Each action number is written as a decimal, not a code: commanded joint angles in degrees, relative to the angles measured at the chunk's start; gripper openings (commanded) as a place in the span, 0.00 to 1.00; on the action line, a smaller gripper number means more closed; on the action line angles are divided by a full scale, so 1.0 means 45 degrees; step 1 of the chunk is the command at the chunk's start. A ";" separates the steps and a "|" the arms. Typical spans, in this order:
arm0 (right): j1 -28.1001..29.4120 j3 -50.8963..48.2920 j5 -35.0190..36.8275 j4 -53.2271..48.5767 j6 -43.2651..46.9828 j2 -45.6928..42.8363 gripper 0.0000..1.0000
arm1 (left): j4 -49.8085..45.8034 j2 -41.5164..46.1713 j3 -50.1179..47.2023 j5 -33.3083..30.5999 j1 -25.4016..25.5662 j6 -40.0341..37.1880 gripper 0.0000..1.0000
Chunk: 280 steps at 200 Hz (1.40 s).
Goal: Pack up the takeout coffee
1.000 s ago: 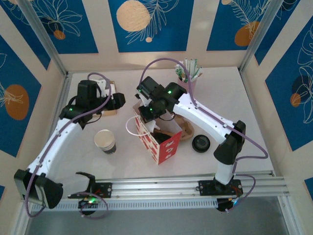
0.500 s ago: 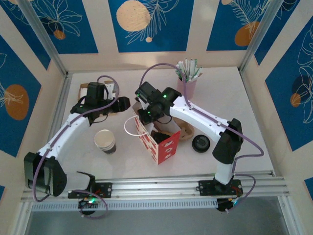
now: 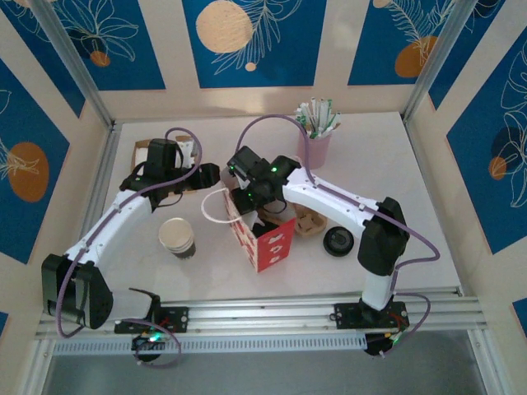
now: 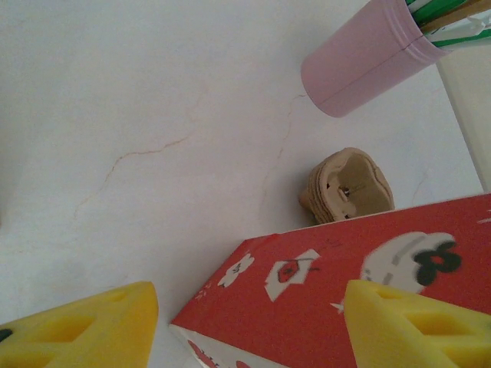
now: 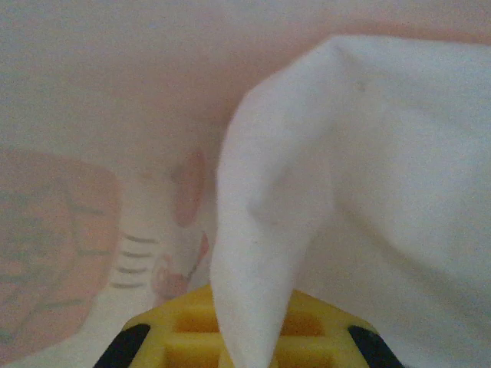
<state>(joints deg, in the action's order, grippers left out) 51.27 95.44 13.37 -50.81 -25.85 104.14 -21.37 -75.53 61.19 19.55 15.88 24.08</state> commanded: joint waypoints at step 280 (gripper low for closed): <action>-0.0041 0.1077 -0.0519 -0.0604 0.0089 -0.3970 0.61 | -0.2947 0.3530 0.2496 -0.1027 0.0065 -0.0029 0.79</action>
<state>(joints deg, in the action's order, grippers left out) 51.00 97.93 13.08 -53.58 -26.41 89.80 -31.27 -62.43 68.90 16.19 16.01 23.83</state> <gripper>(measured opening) 0.599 0.779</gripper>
